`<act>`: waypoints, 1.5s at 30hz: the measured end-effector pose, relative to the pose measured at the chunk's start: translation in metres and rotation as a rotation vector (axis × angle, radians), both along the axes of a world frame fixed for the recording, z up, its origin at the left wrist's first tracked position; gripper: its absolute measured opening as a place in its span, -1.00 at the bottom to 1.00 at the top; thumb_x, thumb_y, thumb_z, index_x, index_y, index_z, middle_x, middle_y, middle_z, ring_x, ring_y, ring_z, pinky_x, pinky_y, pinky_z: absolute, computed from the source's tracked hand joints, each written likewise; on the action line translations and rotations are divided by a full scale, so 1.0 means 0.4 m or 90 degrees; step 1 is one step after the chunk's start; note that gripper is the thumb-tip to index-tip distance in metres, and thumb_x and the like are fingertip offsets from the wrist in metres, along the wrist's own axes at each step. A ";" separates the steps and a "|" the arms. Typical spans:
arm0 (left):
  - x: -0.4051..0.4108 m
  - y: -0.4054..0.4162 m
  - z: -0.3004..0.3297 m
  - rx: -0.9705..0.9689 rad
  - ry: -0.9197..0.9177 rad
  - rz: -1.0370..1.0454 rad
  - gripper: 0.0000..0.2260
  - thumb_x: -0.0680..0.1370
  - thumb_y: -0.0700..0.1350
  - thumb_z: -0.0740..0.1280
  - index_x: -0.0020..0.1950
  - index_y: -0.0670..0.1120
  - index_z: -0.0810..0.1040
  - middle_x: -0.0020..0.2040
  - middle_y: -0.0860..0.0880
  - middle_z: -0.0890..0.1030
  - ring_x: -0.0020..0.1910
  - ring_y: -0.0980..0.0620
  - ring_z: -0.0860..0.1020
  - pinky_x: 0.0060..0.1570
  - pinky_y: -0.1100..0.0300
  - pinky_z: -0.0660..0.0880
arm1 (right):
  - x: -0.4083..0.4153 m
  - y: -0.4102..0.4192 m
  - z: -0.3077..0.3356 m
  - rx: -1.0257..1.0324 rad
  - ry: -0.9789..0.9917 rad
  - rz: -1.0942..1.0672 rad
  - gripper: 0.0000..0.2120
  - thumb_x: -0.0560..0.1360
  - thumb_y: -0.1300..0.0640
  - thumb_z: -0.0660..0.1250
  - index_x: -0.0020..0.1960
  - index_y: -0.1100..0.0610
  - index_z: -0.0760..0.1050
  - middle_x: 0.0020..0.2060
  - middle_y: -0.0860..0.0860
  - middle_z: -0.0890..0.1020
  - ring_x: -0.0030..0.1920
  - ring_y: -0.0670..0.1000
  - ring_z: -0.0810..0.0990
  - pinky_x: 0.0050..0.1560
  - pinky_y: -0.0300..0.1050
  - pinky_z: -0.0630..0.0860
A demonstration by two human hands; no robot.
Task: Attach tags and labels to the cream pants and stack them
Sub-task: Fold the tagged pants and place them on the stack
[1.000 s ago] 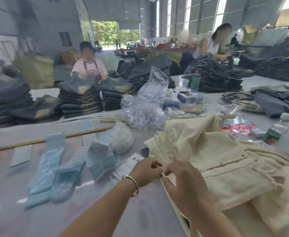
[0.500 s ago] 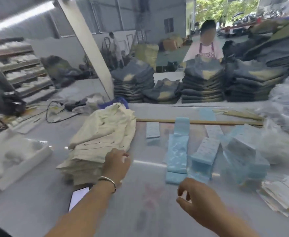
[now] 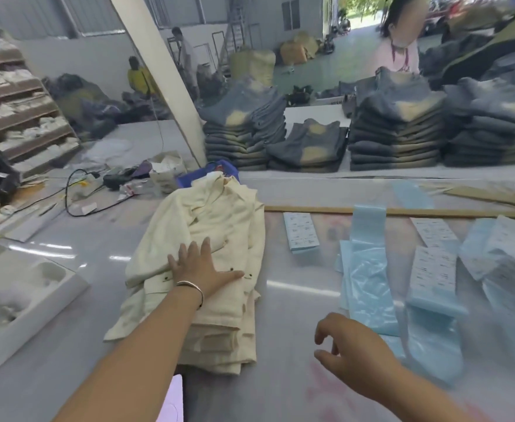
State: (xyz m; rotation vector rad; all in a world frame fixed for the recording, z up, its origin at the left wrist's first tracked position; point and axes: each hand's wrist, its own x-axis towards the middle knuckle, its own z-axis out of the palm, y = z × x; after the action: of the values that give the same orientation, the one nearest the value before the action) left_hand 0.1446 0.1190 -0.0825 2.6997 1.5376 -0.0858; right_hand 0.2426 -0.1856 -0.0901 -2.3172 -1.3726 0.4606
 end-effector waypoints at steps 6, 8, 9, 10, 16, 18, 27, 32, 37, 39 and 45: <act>0.113 -0.041 0.012 -0.048 0.167 0.110 0.11 0.27 0.45 0.32 0.56 -0.11 -0.10 0.51 -0.32 0.09 0.48 -0.42 0.01 0.31 -0.43 0.14 | 0.002 0.016 -0.024 -0.021 0.014 -0.015 -0.87 0.50 -0.10 0.28 0.02 -0.11 0.45 -0.14 -0.21 0.43 -0.18 -0.20 0.40 -0.06 -0.27 0.40; 0.127 -0.032 0.027 -0.055 0.130 0.127 -0.14 0.39 0.30 0.29 0.51 -0.15 0.09 0.47 -0.30 0.23 0.45 -0.39 0.13 0.31 -0.32 0.26 | -0.003 0.012 -0.026 -0.035 0.022 -0.008 -0.90 0.49 -0.11 0.28 -0.02 -0.14 0.42 -0.22 -0.22 0.40 -0.23 -0.21 0.39 -0.10 -0.28 0.38; 0.128 -0.018 0.037 -0.043 0.097 0.118 -0.32 0.44 0.20 0.24 0.45 -0.15 0.22 0.41 -0.26 0.35 0.42 -0.34 0.25 0.31 -0.20 0.31 | -0.005 0.009 -0.025 -0.038 0.026 -0.005 -0.90 0.49 -0.12 0.28 -0.05 -0.16 0.38 -0.26 -0.23 0.39 -0.26 -0.22 0.39 -0.13 -0.29 0.36; 0.125 0.000 0.049 -0.023 0.065 0.094 -0.47 0.48 0.11 0.20 0.38 -0.14 0.33 0.34 -0.20 0.45 0.35 -0.26 0.38 0.26 -0.05 0.36 | -0.005 0.006 -0.024 -0.040 0.030 -0.006 -0.89 0.49 -0.12 0.28 -0.07 -0.17 0.36 -0.28 -0.24 0.37 -0.28 -0.24 0.38 -0.15 -0.30 0.34; 0.046 0.086 0.125 -0.040 -0.188 0.141 -0.71 0.54 -0.19 0.18 0.21 -0.22 0.53 0.20 -0.24 0.56 0.16 -0.24 0.53 0.04 0.05 0.45 | 0.002 0.004 -0.024 -0.034 0.034 -0.037 -0.90 0.49 -0.12 0.28 -0.07 -0.18 0.36 -0.20 -0.22 0.39 -0.22 -0.19 0.40 -0.11 -0.30 0.38; 0.016 0.103 0.159 -0.077 -0.274 0.159 -0.70 0.53 -0.23 0.19 0.23 -0.28 0.50 0.25 -0.29 0.52 0.20 -0.27 0.49 0.10 0.04 0.42 | 0.004 0.005 -0.026 -0.044 0.046 -0.039 -0.89 0.48 -0.11 0.29 -0.09 -0.19 0.35 -0.21 -0.25 0.40 -0.22 -0.20 0.43 -0.10 -0.30 0.40; -0.021 -0.246 0.259 -0.060 -0.295 -0.143 -0.73 0.51 -0.09 0.25 -0.36 -0.07 0.28 -0.15 -0.15 0.55 -0.03 -0.30 0.50 -0.22 0.11 0.20 | 0.048 0.143 0.033 0.242 0.955 -0.099 -0.27 0.32 -0.38 0.37 0.37 -0.02 0.37 0.20 0.15 0.61 0.17 0.11 0.62 0.02 0.07 0.57; -0.029 -0.439 0.070 -0.367 -0.344 -0.250 -0.91 0.49 -0.05 0.28 -0.11 -0.06 0.50 -0.20 -0.02 0.61 -0.16 -0.01 0.56 -0.04 0.03 0.51 | 0.027 0.197 -0.004 0.261 1.041 -0.197 -0.57 0.38 0.09 0.46 0.20 0.24 0.58 -0.01 0.23 0.66 -0.05 0.19 0.66 0.00 0.04 0.60; -0.115 -0.376 0.031 -0.029 -0.567 -0.199 -0.78 0.45 0.00 0.25 -0.06 0.01 0.67 -0.18 0.08 0.62 -0.12 0.09 0.53 -0.07 0.25 0.42 | 0.024 0.180 0.000 0.354 0.855 -0.294 -0.48 0.10 0.42 0.27 0.03 0.17 0.59 -0.24 0.21 0.63 -0.30 0.19 0.62 -0.33 0.02 0.55; -0.146 -0.319 0.021 0.140 -0.561 -0.022 -0.76 0.48 -0.05 0.31 0.06 -0.14 0.61 -0.02 -0.13 0.61 0.03 -0.17 0.50 0.08 0.06 0.37 | 0.023 0.164 0.035 0.379 0.847 -0.268 -0.50 0.05 0.40 0.26 -0.05 0.15 0.61 -0.25 0.19 0.63 -0.29 0.19 0.62 -0.33 0.02 0.56; -0.160 -0.330 0.039 -0.472 -0.749 0.326 -0.65 0.48 0.14 0.41 0.05 -0.10 0.50 -0.01 -0.04 0.60 -0.09 -0.02 0.56 -0.11 0.10 0.47 | 0.064 0.029 0.148 0.432 0.866 -0.084 -0.68 0.16 0.38 0.25 -0.17 0.15 0.62 -0.36 0.09 0.59 -0.38 0.01 0.59 -0.40 -0.20 0.50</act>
State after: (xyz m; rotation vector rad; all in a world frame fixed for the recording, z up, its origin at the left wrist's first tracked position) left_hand 0.0805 -0.0129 -0.0668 1.2501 1.2847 0.6598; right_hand 0.2682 -0.1739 -0.0310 -1.0320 -0.5126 1.0354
